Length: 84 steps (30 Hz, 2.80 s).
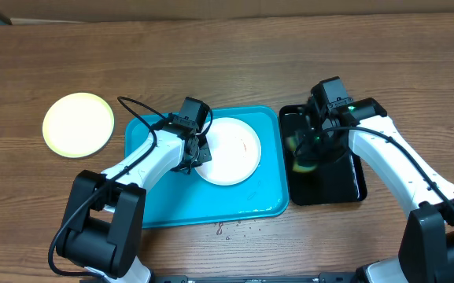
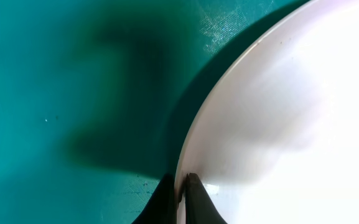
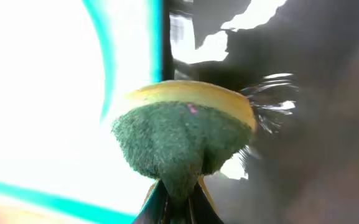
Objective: Clean dirty plates on tray and stack at the side
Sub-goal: 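Scrub the white plate with the sponge while left gripper holds the rim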
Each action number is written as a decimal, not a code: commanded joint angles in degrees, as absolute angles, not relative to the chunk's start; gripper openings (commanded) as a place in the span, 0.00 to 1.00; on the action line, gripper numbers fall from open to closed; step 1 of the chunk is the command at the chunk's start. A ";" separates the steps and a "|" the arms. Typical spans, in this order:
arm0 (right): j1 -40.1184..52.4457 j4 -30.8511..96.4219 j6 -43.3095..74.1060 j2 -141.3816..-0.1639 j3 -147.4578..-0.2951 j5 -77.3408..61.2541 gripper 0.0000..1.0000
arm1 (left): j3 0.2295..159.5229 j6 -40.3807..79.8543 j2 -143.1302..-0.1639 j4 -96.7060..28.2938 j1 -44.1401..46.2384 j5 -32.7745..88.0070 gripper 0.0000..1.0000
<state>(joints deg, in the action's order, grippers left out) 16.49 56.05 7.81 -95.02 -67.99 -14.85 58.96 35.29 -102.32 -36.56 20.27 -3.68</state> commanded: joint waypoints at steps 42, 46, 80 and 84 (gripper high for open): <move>35.51 31.14 13.80 -108.18 -68.53 2.26 0.04 | 56.25 28.29 -104.90 -34.04 21.04 1.34 0.04; 35.51 31.31 13.98 -109.95 -68.53 2.28 0.04 | 56.25 28.29 -104.90 -34.02 21.04 1.34 0.04; 31.73 30.92 18.02 -111.22 -74.15 -32.71 0.04 | 56.25 28.27 -104.90 -34.37 21.04 1.26 0.04; 28.99 34.04 16.08 -105.06 -76.34 -30.48 0.04 | 56.25 28.29 -104.90 -34.35 21.04 1.13 0.04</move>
<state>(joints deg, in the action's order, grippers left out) 31.20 33.69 18.15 -112.44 -72.88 -29.58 58.52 29.80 -102.32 -33.17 20.27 1.06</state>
